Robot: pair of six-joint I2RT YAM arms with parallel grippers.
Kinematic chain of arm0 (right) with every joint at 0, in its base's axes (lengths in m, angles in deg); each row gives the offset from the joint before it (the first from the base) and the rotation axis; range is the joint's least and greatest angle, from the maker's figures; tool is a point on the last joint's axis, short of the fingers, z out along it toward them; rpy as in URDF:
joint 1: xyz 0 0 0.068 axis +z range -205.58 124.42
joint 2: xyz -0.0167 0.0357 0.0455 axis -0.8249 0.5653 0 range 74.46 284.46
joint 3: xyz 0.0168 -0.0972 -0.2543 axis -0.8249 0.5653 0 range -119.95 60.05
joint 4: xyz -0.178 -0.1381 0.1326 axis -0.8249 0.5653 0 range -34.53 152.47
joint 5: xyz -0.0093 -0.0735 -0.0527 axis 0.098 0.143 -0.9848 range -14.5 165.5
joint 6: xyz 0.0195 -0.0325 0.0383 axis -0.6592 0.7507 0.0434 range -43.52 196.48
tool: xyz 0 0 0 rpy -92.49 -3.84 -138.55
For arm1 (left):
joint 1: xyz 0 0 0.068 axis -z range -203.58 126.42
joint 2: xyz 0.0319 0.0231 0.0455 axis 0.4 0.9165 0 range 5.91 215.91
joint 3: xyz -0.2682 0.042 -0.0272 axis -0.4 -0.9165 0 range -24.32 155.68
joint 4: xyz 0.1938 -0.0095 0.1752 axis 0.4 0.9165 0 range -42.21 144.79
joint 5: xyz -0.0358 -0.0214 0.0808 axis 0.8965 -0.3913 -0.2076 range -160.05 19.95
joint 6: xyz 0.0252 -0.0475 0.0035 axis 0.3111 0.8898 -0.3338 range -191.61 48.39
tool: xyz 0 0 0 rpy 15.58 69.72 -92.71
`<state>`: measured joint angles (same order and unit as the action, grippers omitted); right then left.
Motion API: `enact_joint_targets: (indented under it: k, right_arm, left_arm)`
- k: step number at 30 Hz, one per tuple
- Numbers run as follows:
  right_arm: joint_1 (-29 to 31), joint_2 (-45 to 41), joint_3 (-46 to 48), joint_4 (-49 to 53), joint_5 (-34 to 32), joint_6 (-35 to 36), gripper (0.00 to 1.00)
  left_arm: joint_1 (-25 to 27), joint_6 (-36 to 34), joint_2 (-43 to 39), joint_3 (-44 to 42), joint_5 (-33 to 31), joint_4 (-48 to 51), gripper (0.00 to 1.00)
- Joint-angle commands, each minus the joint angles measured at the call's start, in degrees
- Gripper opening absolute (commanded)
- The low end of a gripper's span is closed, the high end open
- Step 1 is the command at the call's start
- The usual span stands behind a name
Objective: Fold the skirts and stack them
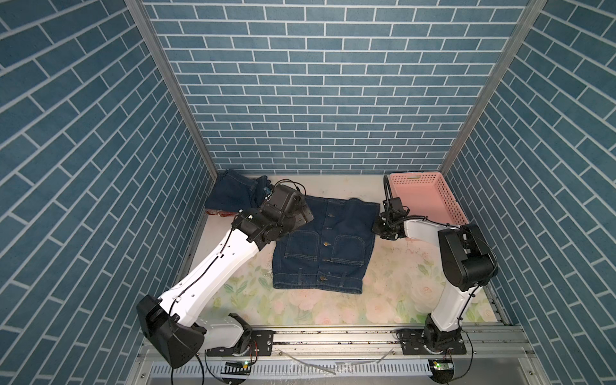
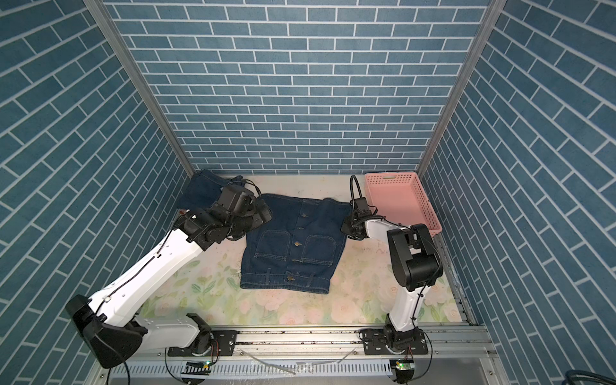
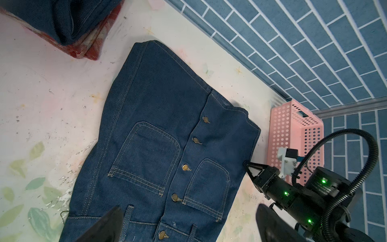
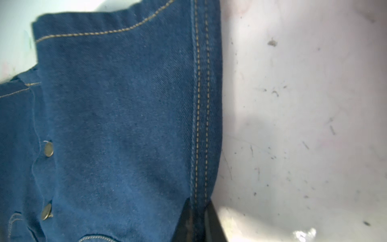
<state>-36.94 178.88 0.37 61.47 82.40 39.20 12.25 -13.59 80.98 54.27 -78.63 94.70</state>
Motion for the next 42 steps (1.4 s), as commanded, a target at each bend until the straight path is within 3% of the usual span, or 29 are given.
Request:
enact_joint_targets:
  k: [1, 9, 19, 29, 38, 39, 42]
  right_arm:
    - [0.1, -3.9, 2.1, 1.6, -1.5, -0.4, 0.01]
    - [-0.1, -9.7, 3.6, 3.8, -4.1, 1.7, 0.00]
    - [-0.1, -13.2, 3.2, 6.2, -5.3, 2.9, 0.00]
    - [-0.2, -12.3, 2.1, 5.7, -4.6, 2.6, 0.00]
    - [-0.3, -9.1, 0.0, 8.8, -4.8, 4.3, 0.00]
    - [-0.3, -8.6, -0.3, 9.5, -4.4, 4.5, 0.02]
    - [-0.4, -8.5, 0.0, 10.7, -3.9, 5.0, 0.38]
  left_arm:
    - [0.3, -1.3, 2.0, 1.2, -0.9, 1.6, 1.00]
    - [-1.5, -3.2, 2.8, -11.4, -5.8, -2.4, 0.99]
    - [-1.2, -10.7, 1.7, -25.0, -3.9, -13.2, 0.96]
    - [1.3, -22.2, -2.3, -34.5, -0.4, -21.6, 0.94]
    - [0.7, -24.9, 2.2, -35.6, -5.0, -22.9, 0.95]
    - [0.1, -25.3, 2.5, -35.6, -5.0, -23.7, 0.95]
    - [-3.2, -26.1, 3.1, -35.4, -2.4, -26.1, 0.96]
